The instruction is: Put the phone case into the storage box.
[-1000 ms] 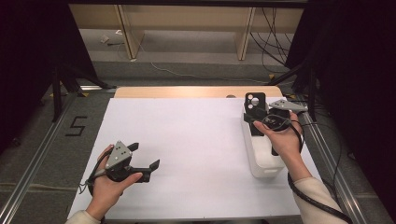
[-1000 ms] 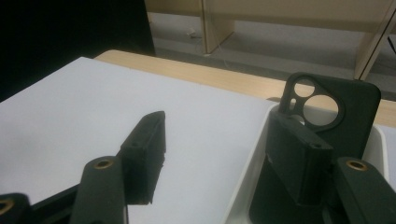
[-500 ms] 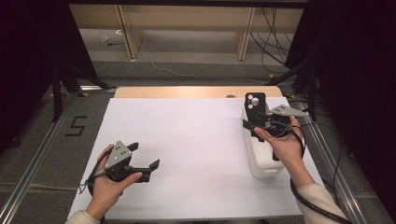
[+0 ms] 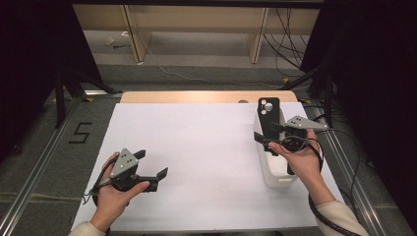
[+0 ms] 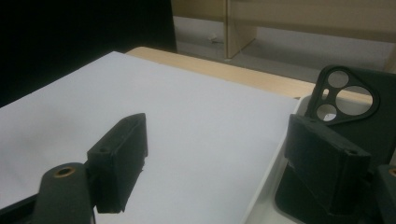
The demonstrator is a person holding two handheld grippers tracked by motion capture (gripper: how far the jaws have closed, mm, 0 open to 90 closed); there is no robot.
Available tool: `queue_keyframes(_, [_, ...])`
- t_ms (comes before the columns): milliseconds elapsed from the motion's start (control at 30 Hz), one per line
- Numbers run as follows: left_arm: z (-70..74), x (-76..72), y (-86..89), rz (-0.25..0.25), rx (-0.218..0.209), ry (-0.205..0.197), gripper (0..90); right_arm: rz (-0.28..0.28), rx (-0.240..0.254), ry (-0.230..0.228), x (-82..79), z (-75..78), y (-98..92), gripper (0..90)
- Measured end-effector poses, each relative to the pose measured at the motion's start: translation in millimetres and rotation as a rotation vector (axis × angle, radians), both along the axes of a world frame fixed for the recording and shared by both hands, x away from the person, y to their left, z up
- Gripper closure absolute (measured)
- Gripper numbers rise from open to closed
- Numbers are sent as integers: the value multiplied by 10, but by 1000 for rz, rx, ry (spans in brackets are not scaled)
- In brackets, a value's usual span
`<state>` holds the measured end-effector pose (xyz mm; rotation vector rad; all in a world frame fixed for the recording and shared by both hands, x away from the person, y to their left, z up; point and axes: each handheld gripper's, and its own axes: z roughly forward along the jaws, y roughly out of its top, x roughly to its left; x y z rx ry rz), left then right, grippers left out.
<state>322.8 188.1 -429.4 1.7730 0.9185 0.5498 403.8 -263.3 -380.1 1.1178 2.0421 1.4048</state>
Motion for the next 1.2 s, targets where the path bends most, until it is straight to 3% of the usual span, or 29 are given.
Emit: queue_keyframes(1200, [9,5,18,4,-11,-10,36,77,5,-56,-348,-69,-68,196])
